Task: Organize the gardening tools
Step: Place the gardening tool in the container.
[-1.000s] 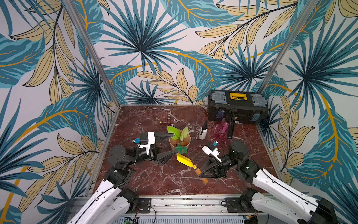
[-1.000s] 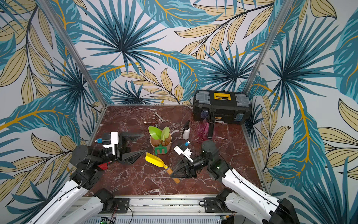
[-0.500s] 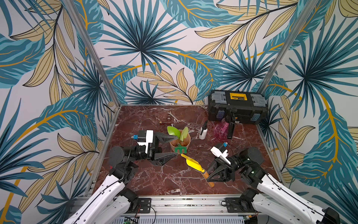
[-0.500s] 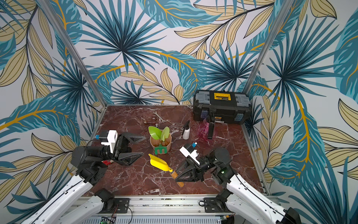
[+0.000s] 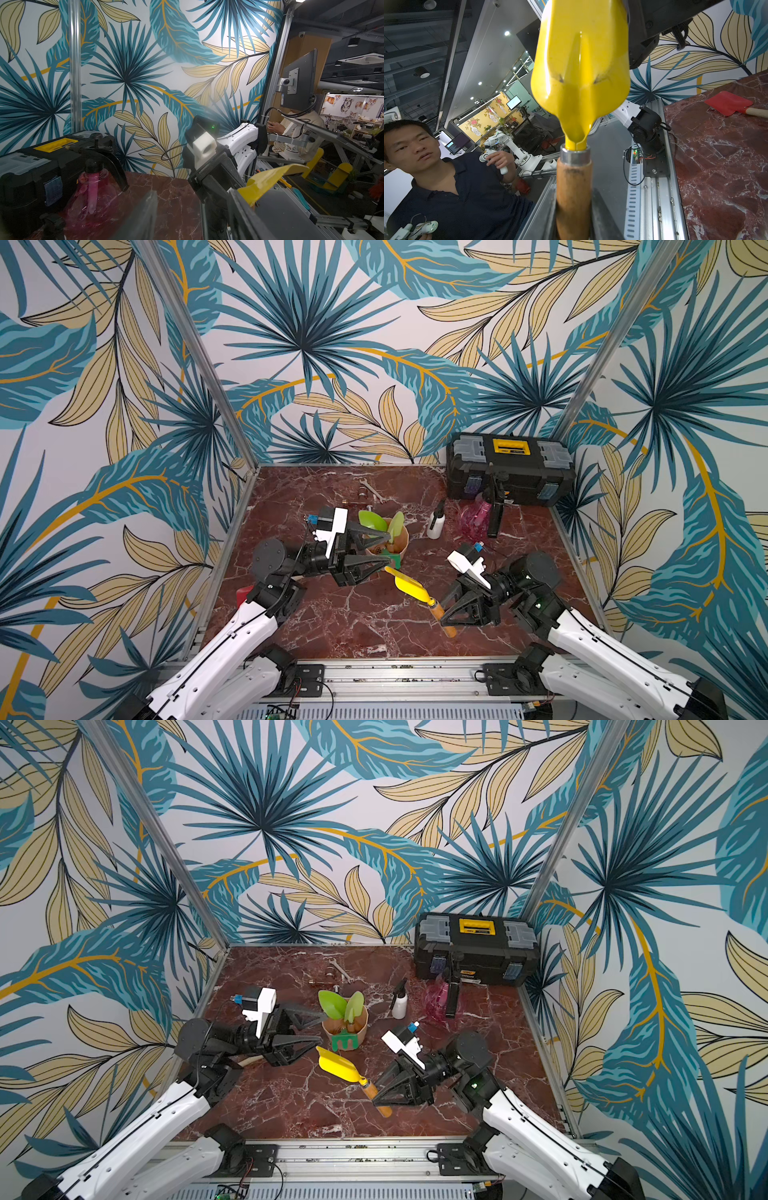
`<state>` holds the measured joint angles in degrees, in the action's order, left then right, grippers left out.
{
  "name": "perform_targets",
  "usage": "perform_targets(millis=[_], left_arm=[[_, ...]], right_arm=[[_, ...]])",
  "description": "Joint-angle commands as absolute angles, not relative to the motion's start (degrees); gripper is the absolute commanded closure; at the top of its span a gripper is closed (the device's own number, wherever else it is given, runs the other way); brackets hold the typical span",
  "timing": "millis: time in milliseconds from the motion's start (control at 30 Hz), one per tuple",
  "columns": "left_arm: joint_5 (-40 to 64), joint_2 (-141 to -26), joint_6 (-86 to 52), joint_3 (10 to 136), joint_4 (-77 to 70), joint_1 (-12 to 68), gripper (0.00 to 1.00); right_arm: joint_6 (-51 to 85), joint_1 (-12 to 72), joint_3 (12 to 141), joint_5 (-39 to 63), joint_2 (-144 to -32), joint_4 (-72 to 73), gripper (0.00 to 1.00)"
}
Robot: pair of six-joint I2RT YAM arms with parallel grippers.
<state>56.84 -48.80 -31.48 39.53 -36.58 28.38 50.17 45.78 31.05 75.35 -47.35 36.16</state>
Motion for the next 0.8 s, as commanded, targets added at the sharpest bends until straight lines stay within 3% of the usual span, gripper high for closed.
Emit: perform_targets(millis=[0, 467, 767], left_arm=[[58.06, -46.66, -31.64, 40.44, -36.97, 28.3, 0.38], [60.2, -46.78, -30.15, 40.87, -33.2, 28.52, 0.38], [61.04, -49.34, -29.86, 41.39, -32.78, 29.84, 0.63]], right_arm=[[50.24, 45.6, 31.17, 74.73, -46.19, 37.84, 0.9], [49.68, 45.51, 32.85, 74.08, -46.89, 37.36, 0.9], [48.2, 45.7, 33.54, 73.94, -48.16, 36.29, 0.9]])
